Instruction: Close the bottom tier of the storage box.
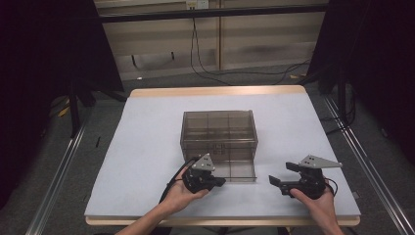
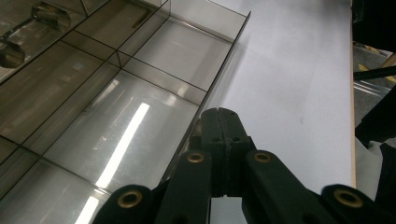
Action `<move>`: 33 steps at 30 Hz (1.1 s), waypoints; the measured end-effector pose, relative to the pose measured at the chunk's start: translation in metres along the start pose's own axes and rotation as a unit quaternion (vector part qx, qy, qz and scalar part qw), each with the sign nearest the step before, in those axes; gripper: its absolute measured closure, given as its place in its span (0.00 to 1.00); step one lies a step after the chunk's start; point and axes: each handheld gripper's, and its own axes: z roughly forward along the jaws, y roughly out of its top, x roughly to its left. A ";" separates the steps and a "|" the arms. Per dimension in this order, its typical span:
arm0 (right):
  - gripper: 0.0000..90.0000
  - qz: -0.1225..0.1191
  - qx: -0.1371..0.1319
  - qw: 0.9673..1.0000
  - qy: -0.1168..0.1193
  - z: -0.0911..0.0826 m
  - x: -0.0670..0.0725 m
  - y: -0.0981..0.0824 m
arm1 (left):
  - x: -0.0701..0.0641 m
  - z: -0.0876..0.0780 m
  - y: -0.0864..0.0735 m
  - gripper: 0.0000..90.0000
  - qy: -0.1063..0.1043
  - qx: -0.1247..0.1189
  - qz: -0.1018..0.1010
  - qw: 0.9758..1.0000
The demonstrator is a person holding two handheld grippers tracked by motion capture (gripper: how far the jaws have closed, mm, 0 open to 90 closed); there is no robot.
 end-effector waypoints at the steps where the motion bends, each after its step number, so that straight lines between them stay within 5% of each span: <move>1: 0.14 0.000 0.000 1.000 0.000 0.000 0.000 0.000 | 0.000 0.001 0.000 1.00 -0.001 -0.004 -0.003 1.000; 33: 0.14 -0.004 0.004 1.000 0.002 0.001 0.001 0.000 | 0.009 0.002 0.000 1.00 0.007 -0.011 -0.017 1.000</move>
